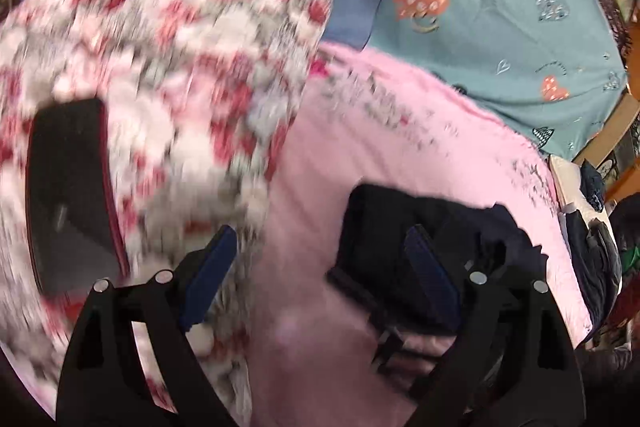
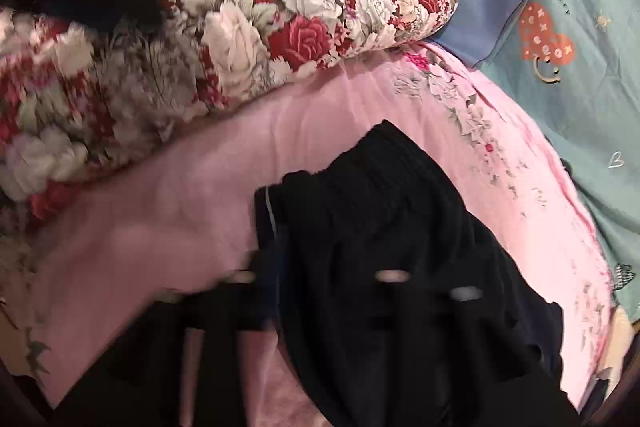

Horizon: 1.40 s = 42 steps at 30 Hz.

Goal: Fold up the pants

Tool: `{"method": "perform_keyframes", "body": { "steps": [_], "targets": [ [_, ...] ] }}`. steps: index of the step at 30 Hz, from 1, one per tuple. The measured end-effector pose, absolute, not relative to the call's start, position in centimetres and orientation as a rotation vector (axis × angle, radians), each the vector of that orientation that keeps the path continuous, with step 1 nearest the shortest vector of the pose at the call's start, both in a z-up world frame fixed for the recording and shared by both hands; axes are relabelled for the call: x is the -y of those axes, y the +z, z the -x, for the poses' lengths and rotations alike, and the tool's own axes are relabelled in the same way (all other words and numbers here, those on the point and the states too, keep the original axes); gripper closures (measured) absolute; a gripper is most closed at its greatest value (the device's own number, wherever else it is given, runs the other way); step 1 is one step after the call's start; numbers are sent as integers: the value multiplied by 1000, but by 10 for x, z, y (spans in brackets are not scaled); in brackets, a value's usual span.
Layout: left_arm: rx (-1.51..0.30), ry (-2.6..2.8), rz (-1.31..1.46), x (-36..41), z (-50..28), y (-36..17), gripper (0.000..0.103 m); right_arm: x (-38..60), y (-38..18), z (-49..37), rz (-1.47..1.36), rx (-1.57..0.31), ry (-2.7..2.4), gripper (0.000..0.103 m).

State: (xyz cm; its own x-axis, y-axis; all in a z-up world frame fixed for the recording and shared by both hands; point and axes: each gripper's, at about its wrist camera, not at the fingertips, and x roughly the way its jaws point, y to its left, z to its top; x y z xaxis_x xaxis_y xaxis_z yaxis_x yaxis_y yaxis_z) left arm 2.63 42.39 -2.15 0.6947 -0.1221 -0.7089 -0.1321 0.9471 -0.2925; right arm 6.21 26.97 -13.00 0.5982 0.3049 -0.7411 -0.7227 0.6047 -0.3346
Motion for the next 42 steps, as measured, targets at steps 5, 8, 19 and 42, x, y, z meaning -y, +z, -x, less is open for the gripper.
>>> {"method": "perform_keyframes", "body": {
  "steps": [5, 8, 19, 42],
  "targets": [
    [-804, -18, 312, -427, -45, -14, 15, -286, -148, -58, 740, -712, 670, 53],
    [-863, -57, 285, -424, -67, -19, 15, -300, -165, -61, 826, -701, 607, 42],
    [-1170, -355, 204, -368, -185, -74, 17, -287, -146, -58, 733, -652, 569, 74],
    [-1147, -481, 259, -285, -180, 12, 74, -228, -72, -27, 538, -455, 482, 74]
  ]
}}
